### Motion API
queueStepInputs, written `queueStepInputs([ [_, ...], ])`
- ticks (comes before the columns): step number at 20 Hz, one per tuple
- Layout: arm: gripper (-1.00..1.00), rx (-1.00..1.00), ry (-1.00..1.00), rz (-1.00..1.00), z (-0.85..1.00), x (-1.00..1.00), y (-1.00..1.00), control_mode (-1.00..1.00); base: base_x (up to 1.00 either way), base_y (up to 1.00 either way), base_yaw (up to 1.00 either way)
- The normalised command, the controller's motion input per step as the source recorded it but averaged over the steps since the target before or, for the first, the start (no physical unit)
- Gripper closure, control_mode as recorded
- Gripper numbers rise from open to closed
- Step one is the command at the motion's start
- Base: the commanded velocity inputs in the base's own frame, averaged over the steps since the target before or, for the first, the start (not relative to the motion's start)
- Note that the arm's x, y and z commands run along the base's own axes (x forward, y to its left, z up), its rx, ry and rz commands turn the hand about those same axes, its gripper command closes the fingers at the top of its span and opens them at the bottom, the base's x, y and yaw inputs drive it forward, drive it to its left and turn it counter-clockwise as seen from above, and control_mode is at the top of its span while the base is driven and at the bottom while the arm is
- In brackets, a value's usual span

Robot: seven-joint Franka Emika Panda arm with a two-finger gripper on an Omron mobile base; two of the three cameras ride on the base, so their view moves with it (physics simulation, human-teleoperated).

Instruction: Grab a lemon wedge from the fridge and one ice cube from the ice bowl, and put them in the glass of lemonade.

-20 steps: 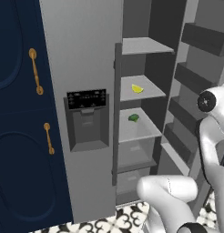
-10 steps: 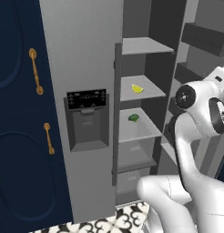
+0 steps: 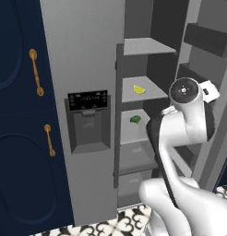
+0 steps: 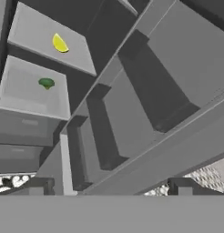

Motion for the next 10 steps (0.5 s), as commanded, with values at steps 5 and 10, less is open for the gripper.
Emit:
queueStepInputs([
  [5,-1.0,0.68,0.06,0.33,-0.63,0.01,0.57,-1.0,0.0,0.0,0.0],
  [10,-1.0,0.22,0.4,0.22,0.5,-0.09,0.1,-1.0,0.0,0.0,0.0],
])
